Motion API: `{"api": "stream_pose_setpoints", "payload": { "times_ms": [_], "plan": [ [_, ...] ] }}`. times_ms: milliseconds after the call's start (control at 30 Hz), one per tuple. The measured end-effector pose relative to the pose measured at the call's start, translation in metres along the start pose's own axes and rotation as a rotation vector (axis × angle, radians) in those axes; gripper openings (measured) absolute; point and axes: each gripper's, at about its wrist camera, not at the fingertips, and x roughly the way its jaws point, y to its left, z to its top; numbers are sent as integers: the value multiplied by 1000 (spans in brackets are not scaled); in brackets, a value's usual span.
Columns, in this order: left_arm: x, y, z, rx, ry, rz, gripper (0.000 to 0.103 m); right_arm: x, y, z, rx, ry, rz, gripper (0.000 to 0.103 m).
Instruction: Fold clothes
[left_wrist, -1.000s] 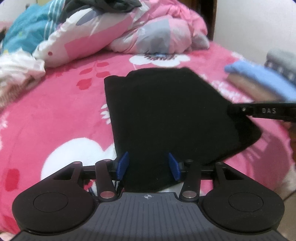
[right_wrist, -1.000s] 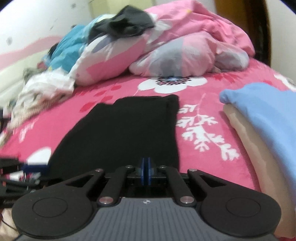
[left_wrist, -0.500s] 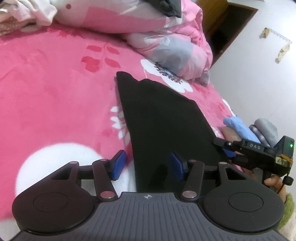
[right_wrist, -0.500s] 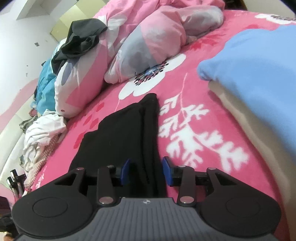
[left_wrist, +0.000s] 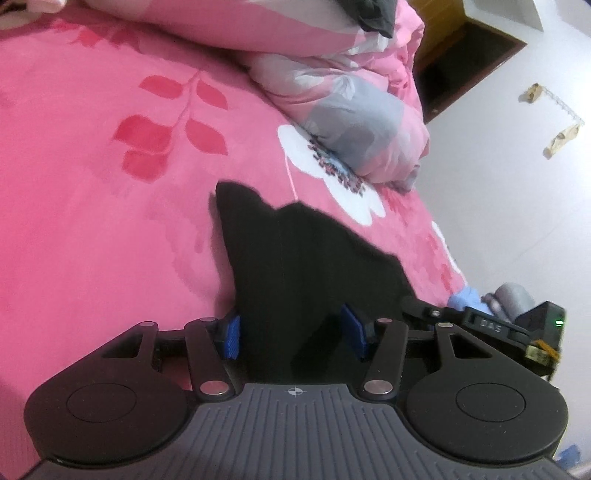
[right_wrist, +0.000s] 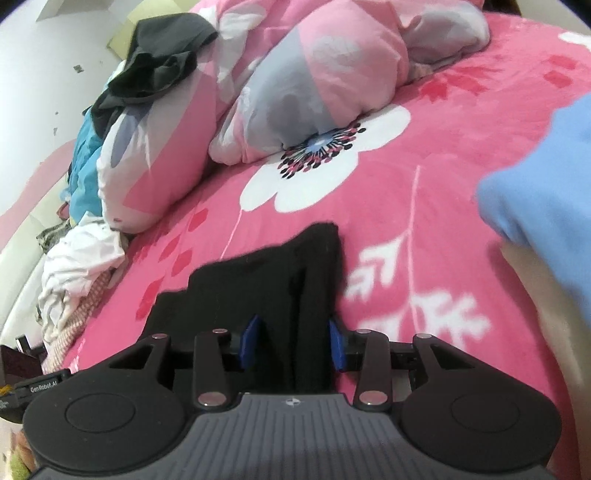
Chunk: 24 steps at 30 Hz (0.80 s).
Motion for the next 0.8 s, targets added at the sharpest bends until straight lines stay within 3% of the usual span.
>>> {"api": "stream_pose_setpoints", "payload": {
  "times_ms": [333, 433, 500, 533, 800],
  "plan": [
    [42, 18, 32, -116, 4, -64, 35, 39, -29, 37, 150, 44, 165, 40],
    [48, 20, 34, -153, -30, -61, 25, 43, -30, 38, 162, 43, 209, 33],
    [50, 18, 35, -154, -48, -44, 14, 45, -22, 36, 108, 42, 184, 16],
    [49, 17, 34, -150, -57, -35, 8, 44, -16, 35, 72, 33, 162, 15],
    [-10, -50, 27, 43, -228, -37, 5, -15, 47, 26, -229, -157, 52, 12]
  ]
}}
